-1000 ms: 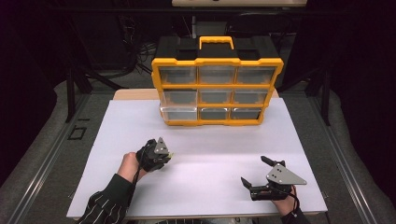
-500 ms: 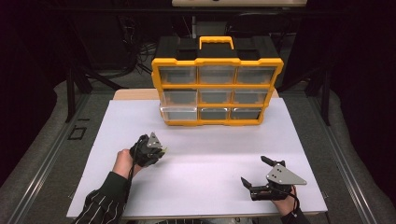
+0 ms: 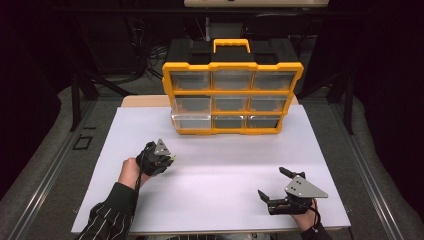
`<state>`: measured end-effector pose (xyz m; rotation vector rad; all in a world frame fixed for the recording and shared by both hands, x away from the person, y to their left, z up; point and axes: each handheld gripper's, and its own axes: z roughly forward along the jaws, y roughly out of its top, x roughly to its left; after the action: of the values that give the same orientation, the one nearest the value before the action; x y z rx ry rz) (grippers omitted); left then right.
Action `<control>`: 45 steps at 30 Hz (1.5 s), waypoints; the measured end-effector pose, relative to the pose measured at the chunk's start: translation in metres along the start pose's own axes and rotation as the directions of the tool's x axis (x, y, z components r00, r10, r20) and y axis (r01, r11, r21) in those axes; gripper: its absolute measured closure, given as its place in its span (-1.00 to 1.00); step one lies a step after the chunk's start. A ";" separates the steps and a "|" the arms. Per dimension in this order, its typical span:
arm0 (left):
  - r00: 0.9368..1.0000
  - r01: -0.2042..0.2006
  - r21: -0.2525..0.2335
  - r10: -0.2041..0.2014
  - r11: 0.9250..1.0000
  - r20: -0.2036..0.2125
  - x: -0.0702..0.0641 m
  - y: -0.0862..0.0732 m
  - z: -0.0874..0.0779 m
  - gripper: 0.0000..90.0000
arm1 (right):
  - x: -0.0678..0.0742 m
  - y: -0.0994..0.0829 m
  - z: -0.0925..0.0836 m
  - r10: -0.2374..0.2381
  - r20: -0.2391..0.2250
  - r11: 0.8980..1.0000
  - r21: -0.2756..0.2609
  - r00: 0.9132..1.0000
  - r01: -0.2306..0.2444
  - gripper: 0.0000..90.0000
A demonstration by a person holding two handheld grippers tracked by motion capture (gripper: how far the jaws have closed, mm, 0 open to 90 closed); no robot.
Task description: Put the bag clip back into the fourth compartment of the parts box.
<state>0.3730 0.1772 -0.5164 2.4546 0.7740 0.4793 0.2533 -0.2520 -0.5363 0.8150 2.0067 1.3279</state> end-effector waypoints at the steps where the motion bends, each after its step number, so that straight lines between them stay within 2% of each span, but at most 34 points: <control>1: 1.000 0.004 -0.003 -0.004 1.000 -0.004 0.002 0.000 0.000 0.78 | 0.000 0.000 0.000 0.002 0.000 1.000 -0.002 1.000 -0.002 -1.00; 16: 0.998 0.061 -0.037 -0.062 0.997 -0.031 0.024 -0.001 -0.003 0.78 | 0.000 -0.001 0.001 0.000 0.000 1.000 0.009 1.000 0.000 -1.00; 25: 0.996 0.080 -0.035 -0.082 0.996 -0.047 0.034 -0.002 0.000 0.78 | 0.000 0.000 0.000 -0.001 0.007 1.000 0.003 1.000 0.001 -1.00; 28: 0.994 0.097 -0.044 -0.099 0.994 -0.044 0.039 0.001 0.000 0.78 | 0.000 0.000 0.001 -0.001 0.004 1.000 0.003 1.000 0.000 -1.00; 36: 0.993 0.098 -0.037 -0.100 0.994 -0.056 0.047 0.009 -0.004 0.78 | -0.001 0.000 0.000 0.002 0.004 1.000 0.001 1.000 -0.002 -1.00; 45: 0.992 0.103 -0.056 -0.106 0.993 -0.064 0.058 0.021 -0.013 0.78 | -0.001 0.000 0.000 0.006 0.002 1.000 0.001 1.000 -0.006 -1.00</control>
<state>0.4213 0.2021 -0.4841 2.3467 0.9008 0.5372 0.2538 -0.2527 -0.5366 0.8226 2.0054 1.3286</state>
